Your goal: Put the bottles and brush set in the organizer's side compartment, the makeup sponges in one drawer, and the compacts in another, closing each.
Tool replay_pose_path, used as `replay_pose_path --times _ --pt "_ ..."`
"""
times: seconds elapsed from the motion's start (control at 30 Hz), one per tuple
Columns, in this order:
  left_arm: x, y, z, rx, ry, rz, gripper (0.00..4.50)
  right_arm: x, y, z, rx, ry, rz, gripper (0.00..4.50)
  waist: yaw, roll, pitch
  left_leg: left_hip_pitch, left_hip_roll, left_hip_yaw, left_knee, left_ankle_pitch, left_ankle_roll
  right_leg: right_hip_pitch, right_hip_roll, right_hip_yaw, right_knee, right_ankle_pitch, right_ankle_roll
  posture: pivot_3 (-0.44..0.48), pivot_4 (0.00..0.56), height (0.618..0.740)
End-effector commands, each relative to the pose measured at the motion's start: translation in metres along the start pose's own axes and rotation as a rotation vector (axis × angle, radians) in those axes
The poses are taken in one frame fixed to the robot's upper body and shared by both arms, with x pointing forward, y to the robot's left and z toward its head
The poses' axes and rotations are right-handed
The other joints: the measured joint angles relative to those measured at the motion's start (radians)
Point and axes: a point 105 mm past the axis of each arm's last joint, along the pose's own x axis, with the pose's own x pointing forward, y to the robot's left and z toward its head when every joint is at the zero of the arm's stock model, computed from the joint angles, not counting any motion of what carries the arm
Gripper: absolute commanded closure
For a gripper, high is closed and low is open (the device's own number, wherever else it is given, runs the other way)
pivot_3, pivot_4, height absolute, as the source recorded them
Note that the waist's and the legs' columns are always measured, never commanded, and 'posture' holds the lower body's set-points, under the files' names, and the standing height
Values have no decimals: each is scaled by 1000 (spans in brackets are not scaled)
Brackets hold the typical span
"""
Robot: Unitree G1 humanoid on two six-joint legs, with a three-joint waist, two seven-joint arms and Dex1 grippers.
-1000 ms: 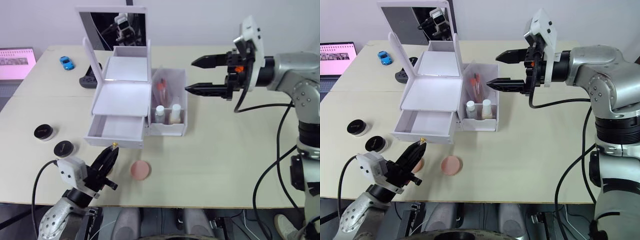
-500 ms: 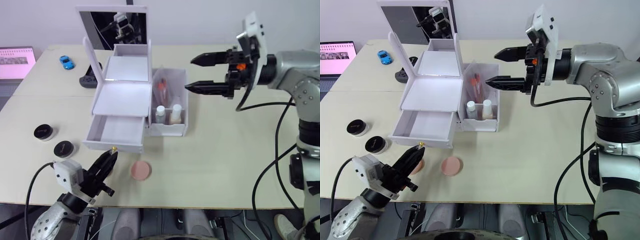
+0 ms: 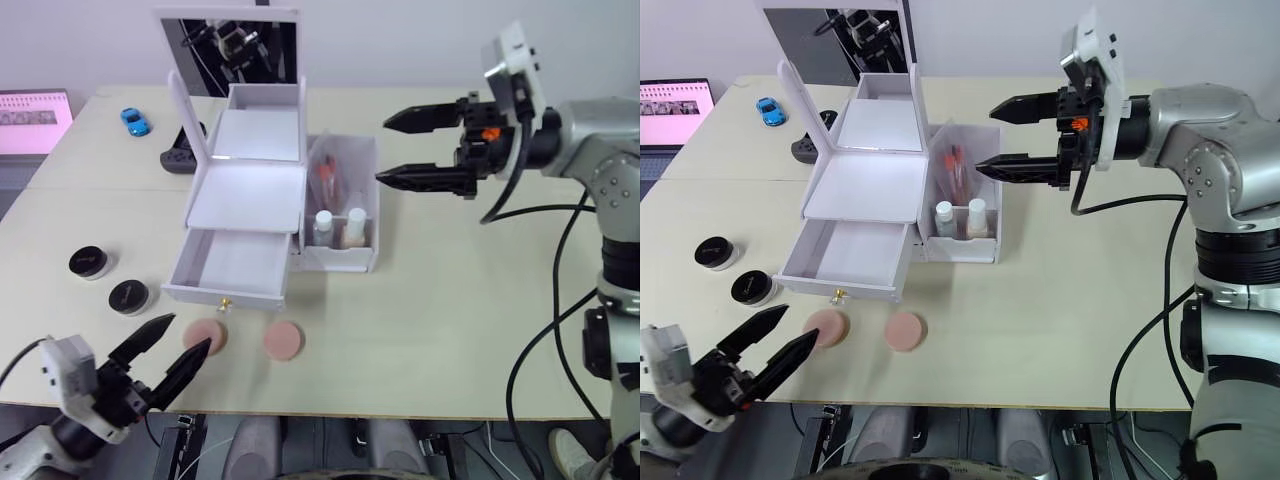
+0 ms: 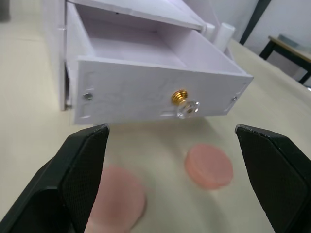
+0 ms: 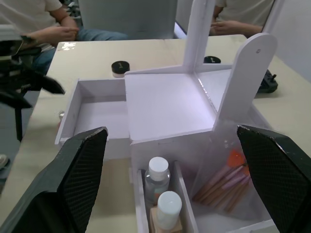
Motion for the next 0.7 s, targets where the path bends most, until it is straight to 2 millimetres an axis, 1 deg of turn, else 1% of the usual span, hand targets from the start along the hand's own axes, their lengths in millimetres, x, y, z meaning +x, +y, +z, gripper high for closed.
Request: replay_pose_path --times 0.03,0.07,0.13,0.2,0.27,0.37,0.43,0.5,0.53,0.6,0.7 --pt "-21 41 22 116 19 89 12 -12 13 10 -45 -16 80 0 -1 0 0 0 0 0 0 0 0 0 0 0 0 0 0 0 150 726" --pt "-26 54 29 161 30 119 12 -11 17 8 -40 -6 107 0 -1 0 0 0 0 0 0 0 0 0 0 -1 1 0 0 0 150 726" --pt "-32 73 38 202 55 154 12 -10 24 4 -22 8 149 0 -2 0 0 0 1 -1 0 0 0 -1 1 -1 2 -1 2 0 150 726" --pt "-38 88 45 228 85 180 12 -10 31 -1 -3 25 181 0 -4 0 0 1 1 -1 0 0 0 -1 1 -1 2 -1 2 0 150 726" --pt "-45 103 54 290 126 214 12 -10 41 -5 35 29 227 0 -5 0 -1 0 1 -1 0 0 0 -1 1 -1 2 -1 1 0 150 726" --pt "-50 114 66 341 154 231 12 -11 50 -6 65 30 257 0 -5 0 -1 0 1 -1 -1 0 0 -1 1 -1 2 1 -1 0 150 726" --pt "-51 117 71 383 182 226 12 -12 54 -7 72 36 267 0 -4 0 -1 0 1 -1 -1 0 0 -2 1 -1 2 1 -1 0 150 726" --pt "-56 121 77 436 210 224 12 -17 59 -5 71 44 269 0 -3 0 -1 0 1 0 -1 0 0 -2 1 -1 2 1 -1 0 150 726" --pt "-59 125 80 430 224 218 12 -19 60 -3 70 48 269 0 -3 0 -1 0 1 0 -1 0 0 -2 1 -1 2 1 -1 0 150 726" --pt "-64 133 94 451 236 211 12 -19 60 0 68 51 267 0 -3 -1 -1 0 1 0 -1 0 0 -2 1 -1 2 1 -1 0 150 726" --pt "-60 137 117 477 219 177 12 -19 58 3 61 45 250 0 -2 -1 -1 0 2 0 -1 0 -1 -4 1 -1 2 0 1 0 150 726"
